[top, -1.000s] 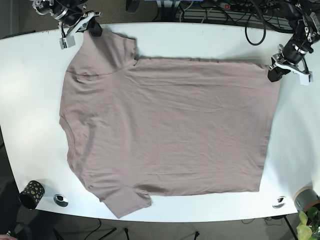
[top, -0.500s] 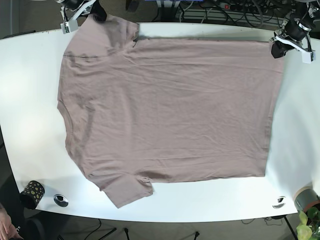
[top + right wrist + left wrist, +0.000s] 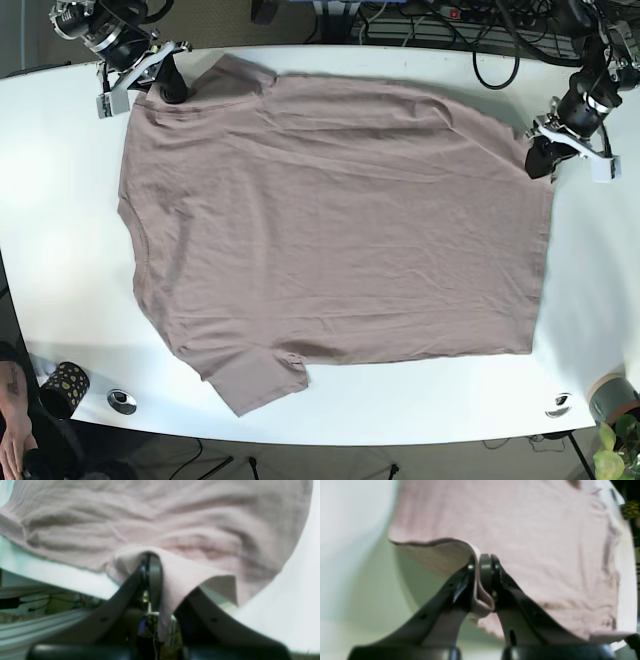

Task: Fold the T-shirt properly
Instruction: 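Pinch the hem corners with both grippers, then pull the hem corners with both grippers to stretch the shirt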

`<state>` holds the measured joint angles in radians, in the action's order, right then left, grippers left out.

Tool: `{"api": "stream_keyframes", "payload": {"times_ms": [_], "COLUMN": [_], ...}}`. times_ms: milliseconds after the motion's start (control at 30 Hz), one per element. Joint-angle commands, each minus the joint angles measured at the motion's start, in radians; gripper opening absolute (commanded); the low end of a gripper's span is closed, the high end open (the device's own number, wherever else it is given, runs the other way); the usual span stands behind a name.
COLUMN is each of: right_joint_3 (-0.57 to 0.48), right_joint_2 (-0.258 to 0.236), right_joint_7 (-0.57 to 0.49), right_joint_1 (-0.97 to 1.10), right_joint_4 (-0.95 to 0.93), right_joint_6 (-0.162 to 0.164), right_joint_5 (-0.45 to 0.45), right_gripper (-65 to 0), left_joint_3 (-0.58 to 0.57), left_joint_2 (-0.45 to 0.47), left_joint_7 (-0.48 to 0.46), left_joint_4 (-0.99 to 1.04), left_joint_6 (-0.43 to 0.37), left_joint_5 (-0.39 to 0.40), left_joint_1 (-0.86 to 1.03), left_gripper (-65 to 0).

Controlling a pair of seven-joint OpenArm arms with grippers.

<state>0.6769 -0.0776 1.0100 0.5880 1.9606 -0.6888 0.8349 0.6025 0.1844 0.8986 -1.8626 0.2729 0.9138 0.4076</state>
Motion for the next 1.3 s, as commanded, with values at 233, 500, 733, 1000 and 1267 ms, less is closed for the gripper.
{"api": "stream_keyframes", "payload": {"times_ms": [233,500,733,1000,1267], "right_joint_3": [0.007,-0.053,-0.067,-0.069,-0.069], "right_joint_2": [-0.011,-0.077,-0.115,-0.159,-0.169], "right_joint_7": [0.043,0.069,0.068,0.068,0.068], "right_joint_1": [-0.188,-0.372,-0.526,-0.687,-0.791], "right_joint_4": [0.012,-0.123,-0.335,-0.525,-0.614], "right_joint_6": [-0.009,-0.009,-0.009,-0.009,-0.009], "right_joint_5": [0.013,0.011,0.011,0.011,-0.101], "right_gripper": [-64.0,-64.0,-63.9,-63.7,-63.7], "left_joint_3": [-0.013,-0.017,-0.043,-0.048,-0.102], "left_joint_2": [0.016,0.028,0.045,0.071,0.108], "left_joint_7": [-0.019,-0.019,-0.019,-0.02,-0.025], "left_joint_4": [0.073,0.182,0.3,0.433,0.561], "left_joint_6": [-0.059,-0.054,-0.053,-0.053,-0.053], "left_joint_5": [0.017,-0.012,-0.058,-0.094,-0.123], "left_joint_1": [-0.134,-0.256,-0.376,-0.484,-0.557], "left_gripper": [-65.0,-65.0,-65.0,-65.0,-65.0]}}
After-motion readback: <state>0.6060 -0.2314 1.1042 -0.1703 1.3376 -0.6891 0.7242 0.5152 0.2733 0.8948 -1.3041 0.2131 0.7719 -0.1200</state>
